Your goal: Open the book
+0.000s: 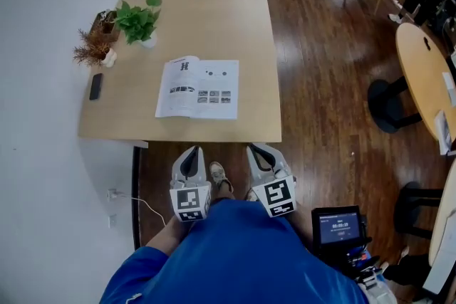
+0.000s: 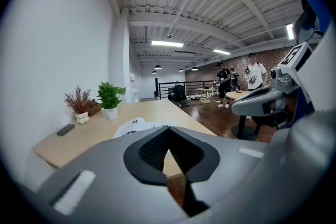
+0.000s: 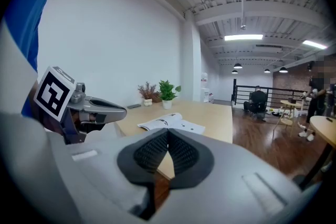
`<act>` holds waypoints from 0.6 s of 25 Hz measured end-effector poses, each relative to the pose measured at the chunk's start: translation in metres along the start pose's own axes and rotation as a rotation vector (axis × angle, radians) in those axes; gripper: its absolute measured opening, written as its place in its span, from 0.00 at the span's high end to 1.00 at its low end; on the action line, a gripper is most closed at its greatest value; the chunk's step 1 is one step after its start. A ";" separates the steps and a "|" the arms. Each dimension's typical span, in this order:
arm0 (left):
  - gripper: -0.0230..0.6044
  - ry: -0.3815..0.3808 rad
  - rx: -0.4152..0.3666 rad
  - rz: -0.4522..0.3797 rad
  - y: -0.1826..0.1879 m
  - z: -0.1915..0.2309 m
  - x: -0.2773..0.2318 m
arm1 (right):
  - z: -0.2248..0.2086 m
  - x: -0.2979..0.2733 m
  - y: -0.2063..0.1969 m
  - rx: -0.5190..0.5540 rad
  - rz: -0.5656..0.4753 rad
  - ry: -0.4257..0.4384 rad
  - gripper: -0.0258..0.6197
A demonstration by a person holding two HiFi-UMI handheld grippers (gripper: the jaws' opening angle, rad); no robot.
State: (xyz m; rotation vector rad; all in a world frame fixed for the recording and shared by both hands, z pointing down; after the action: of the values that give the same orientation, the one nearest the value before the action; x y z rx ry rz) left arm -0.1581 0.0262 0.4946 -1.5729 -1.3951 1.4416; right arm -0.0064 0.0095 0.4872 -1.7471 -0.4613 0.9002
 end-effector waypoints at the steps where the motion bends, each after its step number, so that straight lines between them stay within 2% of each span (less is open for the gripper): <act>1: 0.95 0.003 -0.001 -0.006 0.001 -0.005 0.005 | 0.002 0.005 -0.002 0.002 -0.006 0.007 0.96; 8: 0.95 0.036 0.008 -0.015 -0.002 -0.021 0.035 | 0.014 0.020 -0.009 -0.006 -0.031 0.052 0.96; 15: 0.95 0.013 -0.009 -0.014 0.001 -0.042 0.048 | 0.016 0.039 -0.020 -0.022 -0.023 0.055 0.96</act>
State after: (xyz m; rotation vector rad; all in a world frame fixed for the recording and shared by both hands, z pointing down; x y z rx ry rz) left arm -0.1243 0.0799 0.4884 -1.5728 -1.4035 1.4163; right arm 0.0092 0.0533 0.4897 -1.7786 -0.4554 0.8317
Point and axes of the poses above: the fingertips, and each gripper's own axes: x backward along the fingers, z to its left, y out of its top, the point moved 1 cm from there along x, backward along the fingers, and after that the axes turned 10 degrees about -x, right-handed, at the moved point
